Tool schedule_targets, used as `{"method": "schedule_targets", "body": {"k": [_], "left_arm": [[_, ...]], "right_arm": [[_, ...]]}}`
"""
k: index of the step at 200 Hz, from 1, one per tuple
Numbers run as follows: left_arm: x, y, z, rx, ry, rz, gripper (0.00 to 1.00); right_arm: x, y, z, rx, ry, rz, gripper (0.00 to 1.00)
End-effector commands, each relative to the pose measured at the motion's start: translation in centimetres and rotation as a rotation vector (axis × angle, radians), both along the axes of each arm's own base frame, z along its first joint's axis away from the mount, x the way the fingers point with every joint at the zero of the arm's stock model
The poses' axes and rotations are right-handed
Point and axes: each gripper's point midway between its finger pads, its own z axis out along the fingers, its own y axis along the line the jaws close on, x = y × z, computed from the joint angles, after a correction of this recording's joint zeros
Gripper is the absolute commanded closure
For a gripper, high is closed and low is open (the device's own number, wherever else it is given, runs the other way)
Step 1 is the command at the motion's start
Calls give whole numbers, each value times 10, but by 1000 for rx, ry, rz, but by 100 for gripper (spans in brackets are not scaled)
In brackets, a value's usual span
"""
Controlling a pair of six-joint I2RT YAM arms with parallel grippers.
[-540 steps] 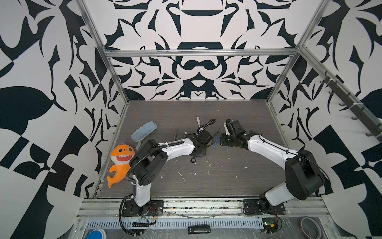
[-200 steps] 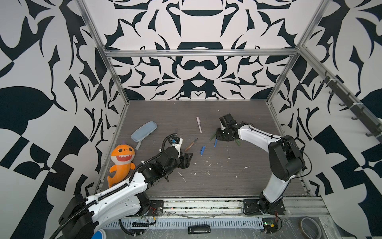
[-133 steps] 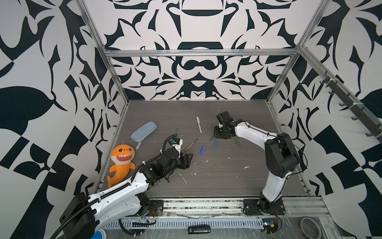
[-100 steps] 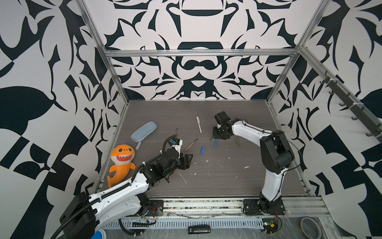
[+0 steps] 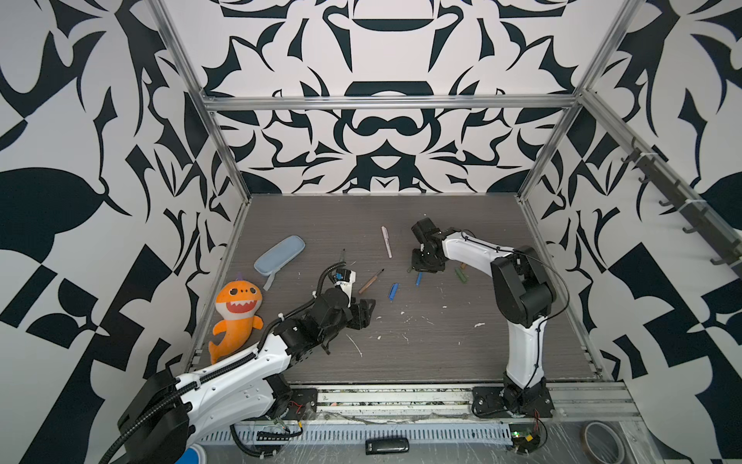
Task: Insert pens into pen caps
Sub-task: Pick up a pen at the center of the table.
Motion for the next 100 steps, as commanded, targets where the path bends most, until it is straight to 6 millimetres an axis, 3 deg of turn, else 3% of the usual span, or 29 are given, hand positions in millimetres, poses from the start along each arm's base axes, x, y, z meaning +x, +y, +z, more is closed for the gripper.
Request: {"method": "schedule_targets", "body": {"k": [1, 52, 70, 100], "left_arm": [[4, -4, 7, -11, -20, -7, 30], [5, -5, 5, -11, -25, -9, 30], [5, -5, 2, -5, -23, -9, 30], [6, -8, 3, 0, -19, -16, 30]], "right_arm": [[10, 6, 11, 9, -31, 0, 78], [12, -4, 2, -36, -26, -30, 80], [12, -4, -1, -30, -20, -36, 85], [11, -1, 15, 20, -69, -47, 91]]}}
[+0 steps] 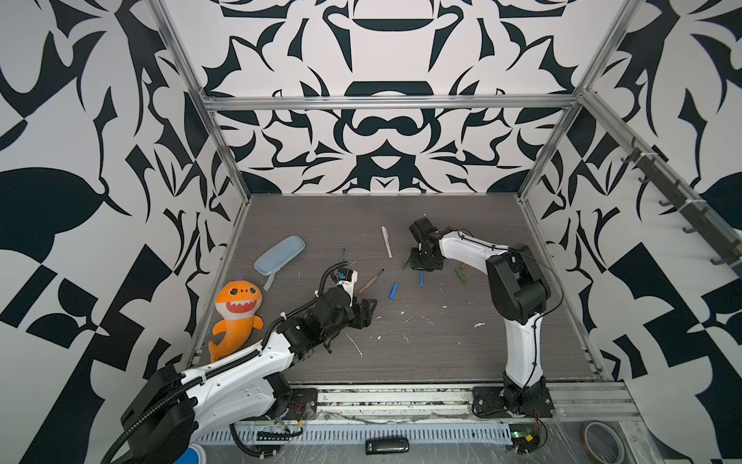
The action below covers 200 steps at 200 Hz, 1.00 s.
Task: Insert pens into pen caps
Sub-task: Pick up a pen at the center of the table, then pass a pen.
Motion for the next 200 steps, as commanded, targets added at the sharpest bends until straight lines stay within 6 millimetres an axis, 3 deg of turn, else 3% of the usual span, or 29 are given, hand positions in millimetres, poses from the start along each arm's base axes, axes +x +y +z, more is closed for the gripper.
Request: {"method": "schedule_targets", "body": {"k": [1, 77, 144, 168, 173, 200], "left_arm": [[4, -5, 8, -14, -17, -9, 30], [3, -23, 22, -89, -53, -78, 30], [-14, -82, 51, -277, -90, -366, 33], [-6, -99, 58, -324, -41, -385, 37], [-4, -104, 50, -321, -10, -397, 38], [0, -122, 59, -414, 46, -470, 44]], "right_arm": [[2, -1, 20, 32, -57, -24, 91], [-23, 8, 86, 235, -241, 40, 92], [-70, 44, 150, 512, -446, 167, 92], [-88, 51, 173, 557, -517, 201, 92], [-90, 49, 179, 564, -537, 197, 92], [-105, 50, 190, 607, -559, 193, 92]]}}
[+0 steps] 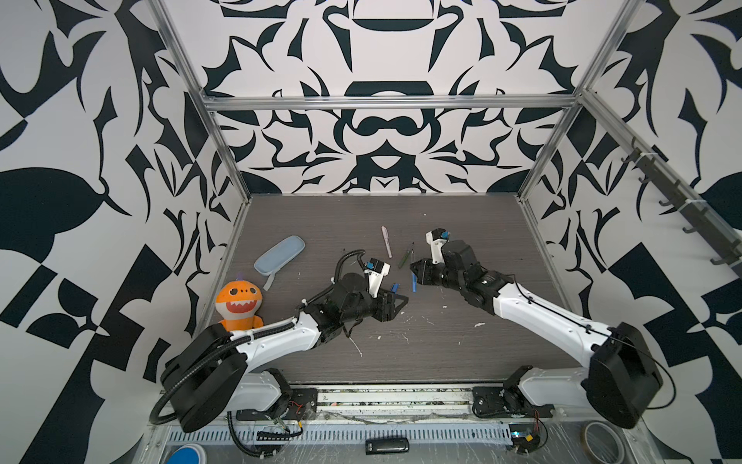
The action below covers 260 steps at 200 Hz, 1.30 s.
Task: Insert pens into pen caps
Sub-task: Pass a pen.
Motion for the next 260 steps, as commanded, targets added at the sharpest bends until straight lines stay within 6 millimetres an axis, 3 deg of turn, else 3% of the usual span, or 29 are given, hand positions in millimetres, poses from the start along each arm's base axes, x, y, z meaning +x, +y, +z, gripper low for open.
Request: {"method": "schedule_targets", "body": {"k": [1, 64, 108, 140, 183, 224, 260], "left_arm": [[0, -21, 30, -143, 22, -104, 44], [3, -37, 41, -276, 2, -161, 52], [13, -39, 32, -267, 6, -119, 64], [18, -39, 30, -263, 5, -103, 68], [24, -35, 28, -263, 4, -58, 84], [31, -16, 26, -258, -13, 19, 89], [33, 13, 14, -187, -32, 86, 90]], "right_arm": [[-2, 3, 29, 92, -72, -14, 92], [-15, 2, 27, 88, -93, -16, 92], [-18, 7, 25, 106, -85, -1, 93], [-19, 10, 21, 118, -73, 3, 93], [-20, 14, 17, 126, -57, 10, 93], [-24, 17, 34, 139, -51, 34, 71], [-30, 1, 58, 120, -67, -9, 66]]}}
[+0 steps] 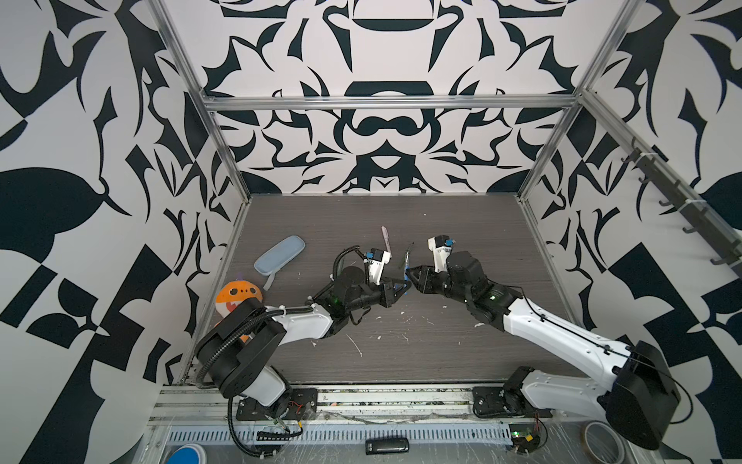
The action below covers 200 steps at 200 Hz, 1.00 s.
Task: Insert pens into pen caps
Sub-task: Pass a pen, then pick up the pen cap from the center of the table.
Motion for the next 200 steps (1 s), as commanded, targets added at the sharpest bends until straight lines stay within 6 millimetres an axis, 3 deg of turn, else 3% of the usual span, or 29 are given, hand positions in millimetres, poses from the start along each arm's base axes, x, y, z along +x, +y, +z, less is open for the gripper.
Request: {"method": "schedule_targets", "body": {"k": [1, 25, 45, 66, 103, 134, 200], "left_arm": [[4, 21, 2, 32, -46, 67, 90], [2, 45, -5, 126, -67, 141, 88], [1, 70, -3, 214, -88, 226, 91], [-5, 89, -3, 279, -102, 267, 91], [-13, 110, -7, 343, -118, 309, 90], [-18, 117, -16, 353, -100, 318, 89], [-24, 120, -22, 331, -87, 313, 87]], "right_arm": [[-2, -7, 45, 33, -61, -27, 66], [0, -28, 41, -47, -29, -121, 67], [3, -46, 17, -136, 40, -216, 77], [5, -46, -13, -196, 130, -233, 85], [2, -11, -62, -304, 251, -153, 89], [2, 26, -97, -312, 349, -78, 82], [20, 47, -126, -366, 383, -66, 80]]}}
